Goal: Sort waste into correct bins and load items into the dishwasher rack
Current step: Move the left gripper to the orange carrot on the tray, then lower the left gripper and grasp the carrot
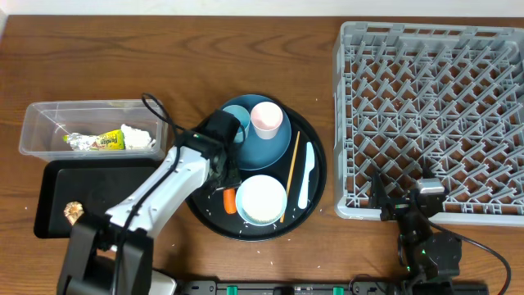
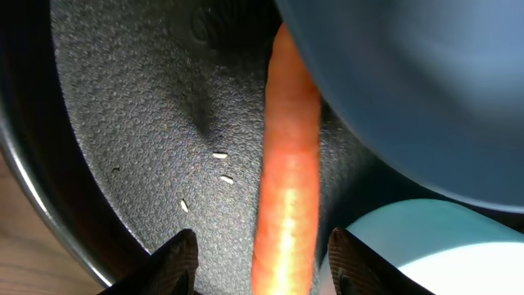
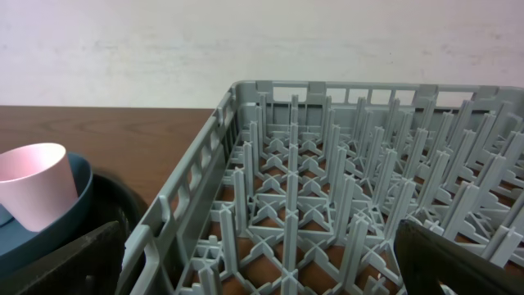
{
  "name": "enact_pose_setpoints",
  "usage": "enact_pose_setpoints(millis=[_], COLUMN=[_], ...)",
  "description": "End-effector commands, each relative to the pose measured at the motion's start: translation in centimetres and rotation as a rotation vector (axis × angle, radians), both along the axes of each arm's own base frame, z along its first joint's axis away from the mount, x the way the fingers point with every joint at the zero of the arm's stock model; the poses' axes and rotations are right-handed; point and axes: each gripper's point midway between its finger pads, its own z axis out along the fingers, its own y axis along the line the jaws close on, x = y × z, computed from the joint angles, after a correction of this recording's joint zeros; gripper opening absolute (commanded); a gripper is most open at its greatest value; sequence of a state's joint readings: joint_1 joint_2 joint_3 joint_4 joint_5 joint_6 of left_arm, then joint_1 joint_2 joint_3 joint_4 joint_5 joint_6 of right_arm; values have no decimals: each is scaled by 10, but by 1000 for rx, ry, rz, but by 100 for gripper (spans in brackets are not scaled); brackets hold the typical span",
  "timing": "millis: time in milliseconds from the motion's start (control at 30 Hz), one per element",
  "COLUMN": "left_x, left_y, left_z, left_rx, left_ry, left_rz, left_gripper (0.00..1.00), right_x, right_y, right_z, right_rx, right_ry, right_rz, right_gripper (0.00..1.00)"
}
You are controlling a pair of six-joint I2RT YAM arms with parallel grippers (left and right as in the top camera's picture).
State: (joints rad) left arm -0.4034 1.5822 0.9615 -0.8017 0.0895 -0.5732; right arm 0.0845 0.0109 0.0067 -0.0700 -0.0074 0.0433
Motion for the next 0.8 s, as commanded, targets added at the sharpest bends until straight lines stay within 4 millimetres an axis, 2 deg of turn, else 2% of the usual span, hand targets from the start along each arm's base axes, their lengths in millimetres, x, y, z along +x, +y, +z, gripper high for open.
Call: enact_pose_setpoints(millis=[0,200,467,767], left_x=[3,0,-4,-8], left_y=[1,1,-15,-13], left_z=[-4,-12,-14,-23], left_rx=[23,29,-61,-62], left_ry=[5,32,57,58], left_rz=[6,4,-56,-55], left_gripper=[53,53,53,53], right_x=[0,0,0,0], right_y=[1,1,1,1], right_z=[0,0,0,0], right_rx=[-7,-7,-7,-7], right_ry=[-2,-2,-2,-2], right_rz=[5,5,5,5], right_gripper=[99,99,99,99])
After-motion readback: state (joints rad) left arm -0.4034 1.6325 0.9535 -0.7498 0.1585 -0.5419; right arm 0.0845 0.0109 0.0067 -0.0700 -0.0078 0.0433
